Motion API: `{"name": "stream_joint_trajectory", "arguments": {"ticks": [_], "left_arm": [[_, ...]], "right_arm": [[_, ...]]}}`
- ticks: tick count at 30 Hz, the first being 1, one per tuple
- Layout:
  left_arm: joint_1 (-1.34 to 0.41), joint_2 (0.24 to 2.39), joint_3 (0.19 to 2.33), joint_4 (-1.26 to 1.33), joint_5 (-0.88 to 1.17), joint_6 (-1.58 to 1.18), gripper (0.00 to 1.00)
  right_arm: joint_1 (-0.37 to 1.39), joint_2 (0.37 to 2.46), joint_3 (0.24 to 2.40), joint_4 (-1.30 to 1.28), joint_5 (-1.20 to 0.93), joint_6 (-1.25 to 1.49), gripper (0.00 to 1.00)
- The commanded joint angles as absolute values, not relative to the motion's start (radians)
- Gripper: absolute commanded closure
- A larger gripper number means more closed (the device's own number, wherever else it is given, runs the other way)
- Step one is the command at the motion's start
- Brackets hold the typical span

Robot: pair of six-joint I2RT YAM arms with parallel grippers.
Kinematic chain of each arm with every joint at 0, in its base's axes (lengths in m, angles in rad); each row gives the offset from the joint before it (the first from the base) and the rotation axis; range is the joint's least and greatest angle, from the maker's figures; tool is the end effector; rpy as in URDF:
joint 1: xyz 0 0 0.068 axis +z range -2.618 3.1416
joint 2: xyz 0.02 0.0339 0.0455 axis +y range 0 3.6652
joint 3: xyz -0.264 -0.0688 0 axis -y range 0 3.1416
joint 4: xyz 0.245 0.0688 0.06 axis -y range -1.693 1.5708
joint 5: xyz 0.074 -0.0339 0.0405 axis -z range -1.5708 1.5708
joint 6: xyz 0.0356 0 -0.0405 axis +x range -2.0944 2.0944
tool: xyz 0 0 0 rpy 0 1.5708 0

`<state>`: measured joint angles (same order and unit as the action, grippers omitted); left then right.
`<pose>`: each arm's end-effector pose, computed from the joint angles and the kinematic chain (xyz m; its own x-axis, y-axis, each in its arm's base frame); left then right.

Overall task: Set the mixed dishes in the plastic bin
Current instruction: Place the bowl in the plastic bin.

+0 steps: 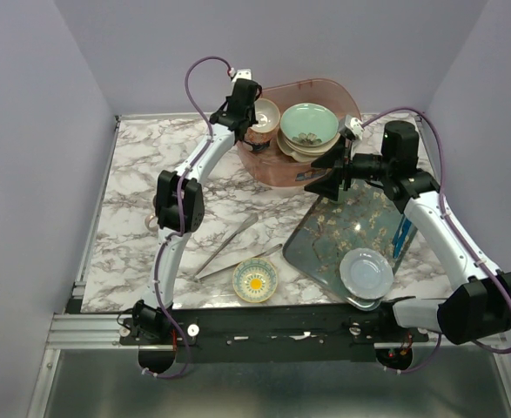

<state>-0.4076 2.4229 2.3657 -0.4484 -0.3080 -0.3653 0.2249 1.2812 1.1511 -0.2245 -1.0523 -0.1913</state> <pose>0.5195 -0.2125 0.2809 -0.4633 -0.1708 -0.8696 -0.0334 0.9839 -0.1754 0.2673 0.0929 0.3624 -0.1603 -0.1333 -0.9780 -0.9524 0.2812 0.1178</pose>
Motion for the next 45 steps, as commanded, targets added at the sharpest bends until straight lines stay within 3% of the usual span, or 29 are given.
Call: {"name": "stream_joint_trajectory", "arguments": {"ticks": [1, 7, 20, 34, 45], "left_arm": [[-0.403, 2.444, 2.421, -0.362, -0.368, -0.371, 1.00], [-0.403, 2.468, 2.415, -0.356, -0.388, -0.362, 0.98], [-0.403, 2.477, 2.399, -0.359, -0.394, -0.357, 0.79], [-0.402, 2.445, 2.388, -0.367, -0.416, -0.350, 0.70], [-0.403, 2.378, 2.390, -0.374, -0.405, -0.356, 0.46]], "right_arm": [[0.216, 1.293, 1.134, -0.202, -1.066, -0.189, 0.13], [0.215, 1.296, 1.132, -0.202, -1.068, -0.190, 0.13], [0.206, 1.296, 1.132, -0.202, -1.075, -0.187, 0.13], [0.196, 1.290, 1.134, -0.202, -1.081, -0.183, 0.13], [0.193, 1.289, 1.132, -0.202, -1.088, -0.184, 0.13]]}}
